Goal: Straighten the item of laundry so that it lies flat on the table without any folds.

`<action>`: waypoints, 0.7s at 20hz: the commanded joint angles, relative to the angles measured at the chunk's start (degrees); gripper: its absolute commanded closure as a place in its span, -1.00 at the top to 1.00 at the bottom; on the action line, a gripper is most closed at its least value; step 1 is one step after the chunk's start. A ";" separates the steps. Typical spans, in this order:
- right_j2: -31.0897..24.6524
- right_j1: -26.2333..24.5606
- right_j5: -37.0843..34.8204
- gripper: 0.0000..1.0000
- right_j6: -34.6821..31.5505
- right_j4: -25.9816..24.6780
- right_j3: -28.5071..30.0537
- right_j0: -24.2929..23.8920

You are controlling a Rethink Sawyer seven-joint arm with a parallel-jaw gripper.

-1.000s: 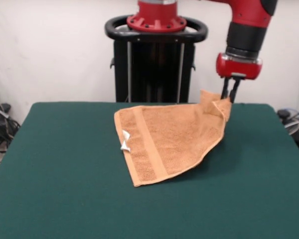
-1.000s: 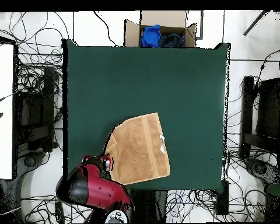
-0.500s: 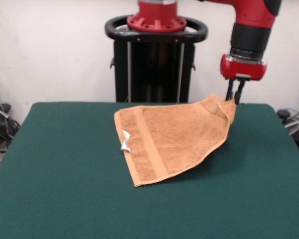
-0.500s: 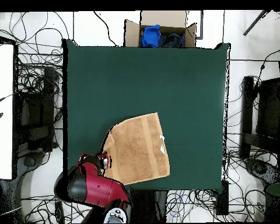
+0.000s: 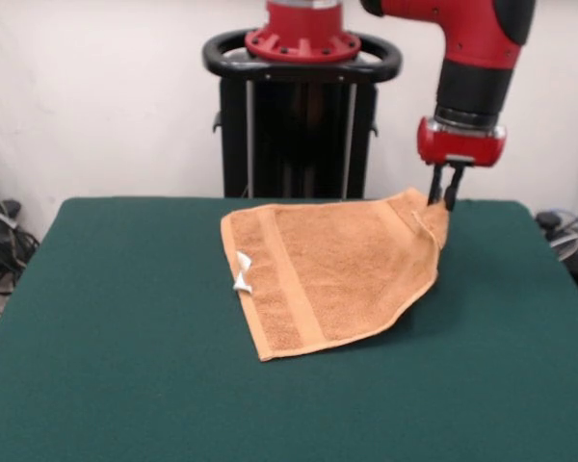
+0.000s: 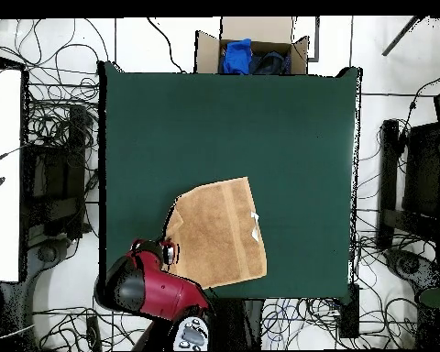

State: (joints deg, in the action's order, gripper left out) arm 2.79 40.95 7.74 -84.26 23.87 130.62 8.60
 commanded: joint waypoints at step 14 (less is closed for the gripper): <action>-3.60 -6.17 2.73 -1.00 -19.54 7.63 -6.93 4.39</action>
State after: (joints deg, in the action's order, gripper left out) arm 2.81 38.25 7.90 -84.34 25.76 129.69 11.06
